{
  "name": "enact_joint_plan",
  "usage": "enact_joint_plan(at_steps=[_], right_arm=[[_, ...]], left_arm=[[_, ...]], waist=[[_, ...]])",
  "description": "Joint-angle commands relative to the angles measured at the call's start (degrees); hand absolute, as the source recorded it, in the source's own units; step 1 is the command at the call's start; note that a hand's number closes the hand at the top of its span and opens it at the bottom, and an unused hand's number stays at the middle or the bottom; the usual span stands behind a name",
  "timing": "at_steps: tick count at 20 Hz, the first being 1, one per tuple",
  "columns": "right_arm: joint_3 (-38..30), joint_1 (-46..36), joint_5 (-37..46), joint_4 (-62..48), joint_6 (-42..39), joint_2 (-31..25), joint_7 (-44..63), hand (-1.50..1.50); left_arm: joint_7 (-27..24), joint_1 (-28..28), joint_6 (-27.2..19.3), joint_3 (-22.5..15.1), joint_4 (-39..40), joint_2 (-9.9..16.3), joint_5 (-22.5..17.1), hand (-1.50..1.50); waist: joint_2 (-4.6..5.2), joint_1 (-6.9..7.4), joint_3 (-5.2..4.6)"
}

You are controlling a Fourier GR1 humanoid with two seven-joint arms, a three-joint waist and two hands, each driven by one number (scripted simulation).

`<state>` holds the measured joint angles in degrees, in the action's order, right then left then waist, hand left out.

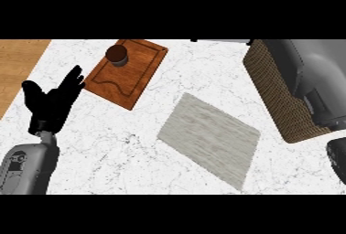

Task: Pick the bell pepper from the placemat and place it in the basket

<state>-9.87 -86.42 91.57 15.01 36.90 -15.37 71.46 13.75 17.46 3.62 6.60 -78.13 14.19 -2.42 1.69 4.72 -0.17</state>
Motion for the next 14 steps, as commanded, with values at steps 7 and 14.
enact_joint_plan(at_steps=[7, 14], right_arm=[[-3.45, 5.84, 1.59, -0.15, 5.52, -1.27, 9.03, 1.50], [-6.38, 12.31, 1.86, 2.18, 12.89, -1.86, 5.93, 1.50]], left_arm=[[-1.83, -1.97, 0.31, 1.74, 0.88, 0.67, -0.64, 0.00], [-0.41, -3.43, -0.41, 1.25, -0.94, -0.07, -0.34, 0.00]], waist=[[-0.64, -2.31, 0.14], [-0.84, -2.72, 0.20]])
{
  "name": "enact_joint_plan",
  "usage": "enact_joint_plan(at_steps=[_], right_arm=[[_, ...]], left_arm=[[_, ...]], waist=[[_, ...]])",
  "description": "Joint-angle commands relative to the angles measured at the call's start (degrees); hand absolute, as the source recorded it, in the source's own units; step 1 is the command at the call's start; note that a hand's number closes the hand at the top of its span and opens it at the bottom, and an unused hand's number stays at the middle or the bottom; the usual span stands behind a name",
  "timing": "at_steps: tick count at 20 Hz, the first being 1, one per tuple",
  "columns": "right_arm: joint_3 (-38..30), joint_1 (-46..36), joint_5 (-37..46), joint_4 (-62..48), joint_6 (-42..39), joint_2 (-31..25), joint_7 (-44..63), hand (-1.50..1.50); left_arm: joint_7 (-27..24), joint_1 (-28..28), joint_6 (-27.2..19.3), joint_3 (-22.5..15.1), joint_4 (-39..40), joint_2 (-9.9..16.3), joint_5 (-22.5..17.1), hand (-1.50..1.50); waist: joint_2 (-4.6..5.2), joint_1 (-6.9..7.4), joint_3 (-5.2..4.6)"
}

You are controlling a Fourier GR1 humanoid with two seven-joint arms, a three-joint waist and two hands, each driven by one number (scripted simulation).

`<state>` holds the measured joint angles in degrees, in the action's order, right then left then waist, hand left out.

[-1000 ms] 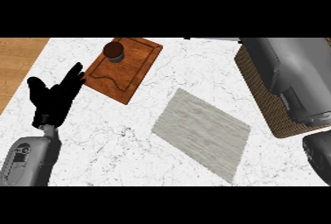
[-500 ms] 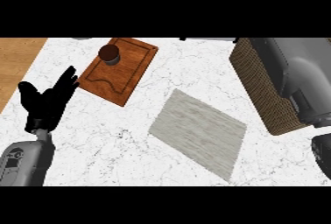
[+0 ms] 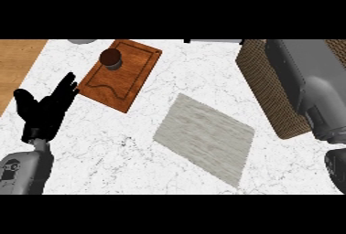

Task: Pick the bell pepper from the placemat and place it in the basket

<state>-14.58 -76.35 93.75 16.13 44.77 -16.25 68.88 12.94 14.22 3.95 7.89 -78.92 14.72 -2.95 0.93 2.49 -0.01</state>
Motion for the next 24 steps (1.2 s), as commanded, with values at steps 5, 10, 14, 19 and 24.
enact_joint_plan(at_steps=[5, 10, 14, 19, 24], right_arm=[[-4.11, 5.52, 2.85, 3.92, 7.96, -2.78, 14.92, -1.50], [-5.86, 8.43, 3.68, 4.63, 9.55, -0.74, 11.66, -1.50], [-6.57, 9.50, 5.08, 5.74, 13.71, 0.19, 9.75, -1.50], [-9.87, 9.51, 7.69, 13.94, 18.48, -1.57, 12.09, -1.50], [-15.40, 13.72, 8.97, 24.07, 22.95, 0.18, 11.17, -1.50]], left_arm=[[-0.19, 0.63, -0.85, 0.22, 0.20, -0.69, 0.07, 0.00], [-0.06, 0.28, -1.35, 0.20, 0.38, -0.79, 0.66, 0.00], [1.27, -0.98, 0.78, 0.68, -1.67, 0.26, -1.02, 0.00], [0.15, -1.26, -2.00, -0.34, -0.60, -2.00, 0.95, 0.00], [-1.61, -3.12, -0.97, 2.02, 0.10, 0.13, 0.11, 0.00]], waist=[[0.21, -0.69, 0.00], [-0.11, -0.75, 0.03], [-0.22, -0.33, 0.03], [-0.75, -1.81, -0.02], [-1.67, -3.82, -0.10]])
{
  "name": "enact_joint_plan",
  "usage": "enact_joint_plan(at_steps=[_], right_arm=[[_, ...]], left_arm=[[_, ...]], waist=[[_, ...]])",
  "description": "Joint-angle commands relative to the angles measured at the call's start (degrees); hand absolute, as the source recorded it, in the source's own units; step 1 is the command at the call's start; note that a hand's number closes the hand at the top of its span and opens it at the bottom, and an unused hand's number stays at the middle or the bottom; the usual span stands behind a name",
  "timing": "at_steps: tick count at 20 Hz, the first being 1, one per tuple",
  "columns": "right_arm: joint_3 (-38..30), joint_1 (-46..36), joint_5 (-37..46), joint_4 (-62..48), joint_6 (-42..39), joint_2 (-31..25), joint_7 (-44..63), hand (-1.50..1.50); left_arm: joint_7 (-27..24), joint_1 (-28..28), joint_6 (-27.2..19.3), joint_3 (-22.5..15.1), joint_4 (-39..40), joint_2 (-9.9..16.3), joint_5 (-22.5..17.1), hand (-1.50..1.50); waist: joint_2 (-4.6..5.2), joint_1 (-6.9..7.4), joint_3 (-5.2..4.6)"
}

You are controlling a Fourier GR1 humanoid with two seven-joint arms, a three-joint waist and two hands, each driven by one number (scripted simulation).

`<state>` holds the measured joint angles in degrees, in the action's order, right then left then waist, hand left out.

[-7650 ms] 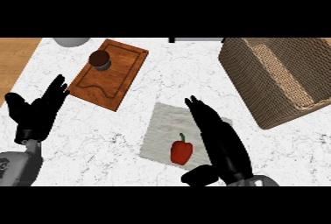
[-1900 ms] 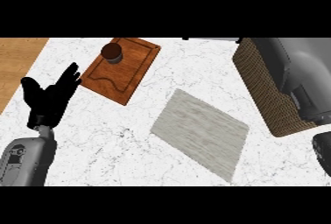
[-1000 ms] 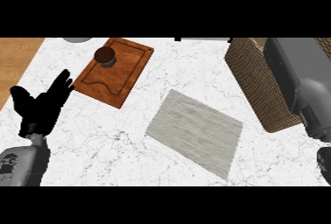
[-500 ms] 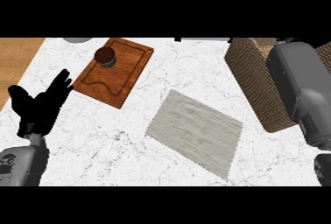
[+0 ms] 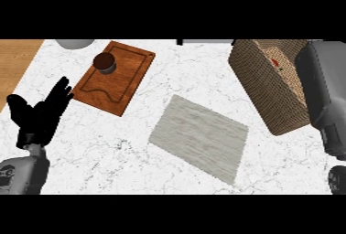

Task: Pick the bell pepper from the placemat and place it in the basket

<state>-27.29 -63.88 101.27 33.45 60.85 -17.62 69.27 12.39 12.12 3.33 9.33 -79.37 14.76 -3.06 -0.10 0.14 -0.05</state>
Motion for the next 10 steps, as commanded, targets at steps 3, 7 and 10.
enact_joint_plan(at_steps=[3, 7, 10], right_arm=[[-4.57, 5.59, 2.15, 14.40, 6.53, 7.14, 8.66, -1.50], [-4.99, 11.25, -2.08, 24.93, 3.46, 14.59, 4.62, -1.50], [-0.71, 18.40, -4.02, 30.89, -0.72, 17.34, 3.50, -1.50]], left_arm=[[-0.97, -3.56, 0.01, 1.19, 0.39, 0.42, -0.13, 0.00], [-0.16, -4.42, -0.78, 1.53, -1.34, 0.20, -0.27, 0.00], [1.37, -3.01, -2.32, 0.08, -2.12, -1.37, 0.70, 0.00]], waist=[[-1.36, -2.49, -0.09], [-2.40, -4.16, -0.04], [-2.21, -4.25, -0.02]])
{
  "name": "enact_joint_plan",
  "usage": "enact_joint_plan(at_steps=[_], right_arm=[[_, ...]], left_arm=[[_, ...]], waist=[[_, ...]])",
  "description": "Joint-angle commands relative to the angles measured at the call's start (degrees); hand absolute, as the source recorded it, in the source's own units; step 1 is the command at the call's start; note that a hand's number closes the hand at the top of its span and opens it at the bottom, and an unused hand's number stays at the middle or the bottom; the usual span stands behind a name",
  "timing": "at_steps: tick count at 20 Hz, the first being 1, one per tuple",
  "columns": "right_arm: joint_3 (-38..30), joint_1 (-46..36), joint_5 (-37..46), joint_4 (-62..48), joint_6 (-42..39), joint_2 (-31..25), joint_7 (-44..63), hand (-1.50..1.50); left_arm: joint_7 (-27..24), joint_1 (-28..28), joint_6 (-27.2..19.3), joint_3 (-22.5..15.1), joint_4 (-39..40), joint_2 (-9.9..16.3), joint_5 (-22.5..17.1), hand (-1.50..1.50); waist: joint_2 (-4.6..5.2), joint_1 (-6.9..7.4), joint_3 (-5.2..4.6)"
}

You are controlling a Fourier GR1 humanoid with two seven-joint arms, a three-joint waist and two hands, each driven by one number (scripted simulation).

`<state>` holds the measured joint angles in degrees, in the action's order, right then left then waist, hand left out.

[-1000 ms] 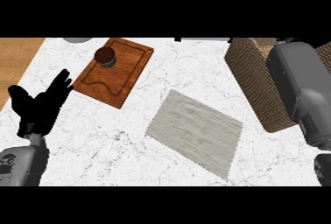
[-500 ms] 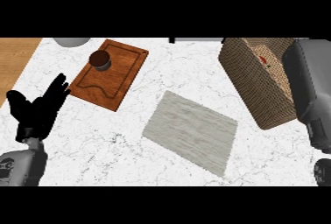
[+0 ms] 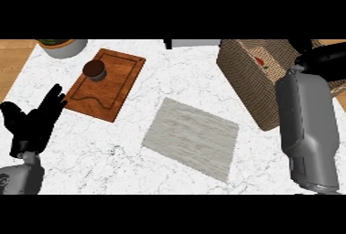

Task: Pick the bell pepper from the placemat and place it in the basket

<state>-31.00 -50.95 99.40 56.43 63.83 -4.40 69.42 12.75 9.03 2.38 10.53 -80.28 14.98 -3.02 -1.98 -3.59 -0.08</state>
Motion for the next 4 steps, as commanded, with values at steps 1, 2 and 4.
enact_joint_plan(at_steps=[1, 2, 4], right_arm=[[4.59, 7.42, -4.47, 9.50, -3.84, 4.18, 4.00, -1.50], [6.40, 6.64, -5.53, 11.83, -5.47, 4.23, 4.66, -1.50], [10.12, 12.31, -6.52, 15.01, -6.40, 4.29, 4.67, -1.50]], left_arm=[[0.02, -0.37, -0.34, 0.14, 1.12, -0.44, 0.08, 0.00], [1.28, 0.90, 0.75, 1.18, 0.73, 1.36, -0.88, 0.00], [0.33, -0.28, -0.43, 0.25, 0.87, -0.06, 0.27, 0.00]], waist=[[-0.22, -0.57, -0.03], [-0.46, -0.33, -0.04], [-0.51, -0.52, -0.06]])
